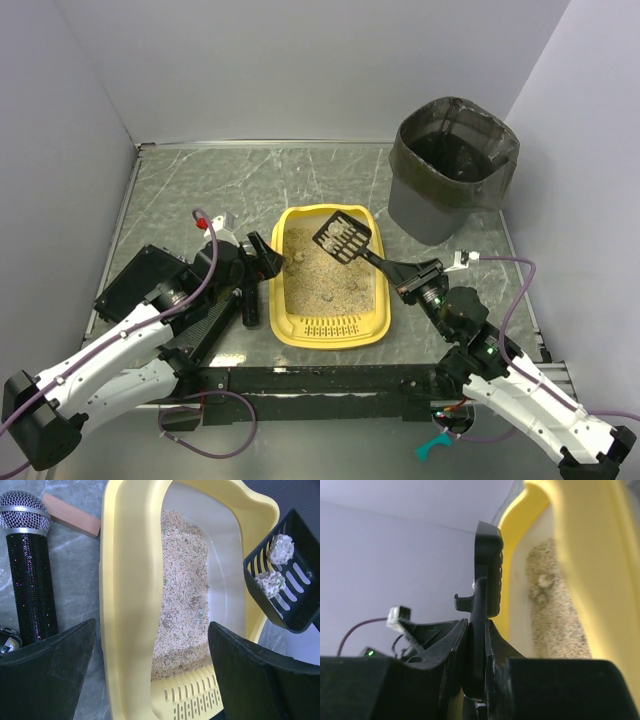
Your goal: Clean the litter box
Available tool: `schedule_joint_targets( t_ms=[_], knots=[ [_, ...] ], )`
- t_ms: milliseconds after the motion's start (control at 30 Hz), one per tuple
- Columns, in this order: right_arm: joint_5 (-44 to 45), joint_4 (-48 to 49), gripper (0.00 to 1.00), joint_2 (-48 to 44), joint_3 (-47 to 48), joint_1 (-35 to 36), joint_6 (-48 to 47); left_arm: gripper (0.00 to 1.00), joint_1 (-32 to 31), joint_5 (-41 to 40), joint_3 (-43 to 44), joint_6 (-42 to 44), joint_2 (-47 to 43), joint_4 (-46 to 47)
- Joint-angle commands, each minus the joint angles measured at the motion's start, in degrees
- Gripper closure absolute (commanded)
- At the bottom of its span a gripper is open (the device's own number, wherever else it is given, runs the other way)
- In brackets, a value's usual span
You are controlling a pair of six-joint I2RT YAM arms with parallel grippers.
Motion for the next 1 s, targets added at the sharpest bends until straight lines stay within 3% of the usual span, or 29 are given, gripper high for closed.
schedule_joint_targets(
  t_ms=[0, 67, 100, 133, 200, 233, 333, 433, 733, 833, 967],
  knots=[
    [0.2, -3.4, 1.0, 1.8, 3.5, -0.3, 2.1, 0.03, 0.2, -0.7, 1.4, 1.3, 0.3, 1.1],
    [-0.6, -2.0, 1.0, 0.9, 3.1, -0.3, 1.1, 0.03, 0.3, -1.2, 1.3, 1.4, -0.2, 0.9],
    [-2.8, 7.5, 1.0, 0.9, 0.5, -0.2, -2.1, 0.03, 0.2, -1.5, 1.0, 1.3, -0.8, 1.1],
    [-4.3, 8.2, 1.0, 1.0, 0.5, -0.3, -2.5, 0.03, 0.3, -1.9, 0.7, 1.2, -1.0, 1.2],
    [-0.1, -2.4, 1.0, 1.4, 4.7, -0.3, -1.5, 0.03, 0.2, -1.8, 0.8, 0.9, -1.6, 1.1],
    [1.0, -3.3, 1.0, 1.4, 5.2, -0.3, -1.3, 0.03, 0.3, -1.4, 0.8, 1.0, -1.9, 1.2],
    [-5.1, 5.2, 1.0, 2.4, 2.7, -0.3, -3.2, 0.03, 0.2, -1.8, 0.2, 1.2, -2.4, 1.9],
    [-1.4, -1.2, 1.0, 3.1, 5.3, -0.3, -2.0, 0.03, 0.3, -1.2, 0.8, 1.1, -2.3, 0.9],
    [-5.6, 3.9, 1.0, 2.2, 3.2, -0.3, -3.0, 0.03, 0.2, -0.1, 0.1, 1.4, -2.4, 1.9],
    [-1.8, -3.5, 1.0, 3.2, 6.6, -0.4, -1.6, 0.03, 0.2, -0.3, 0.6, 1.4, -1.9, 1.8],
    [-3.6, 4.6, 1.0, 2.3, 3.0, -0.3, 0.9, 0.03, 0.2, 0.0, 0.3, 1.1, -1.6, 2.3]
  ],
)
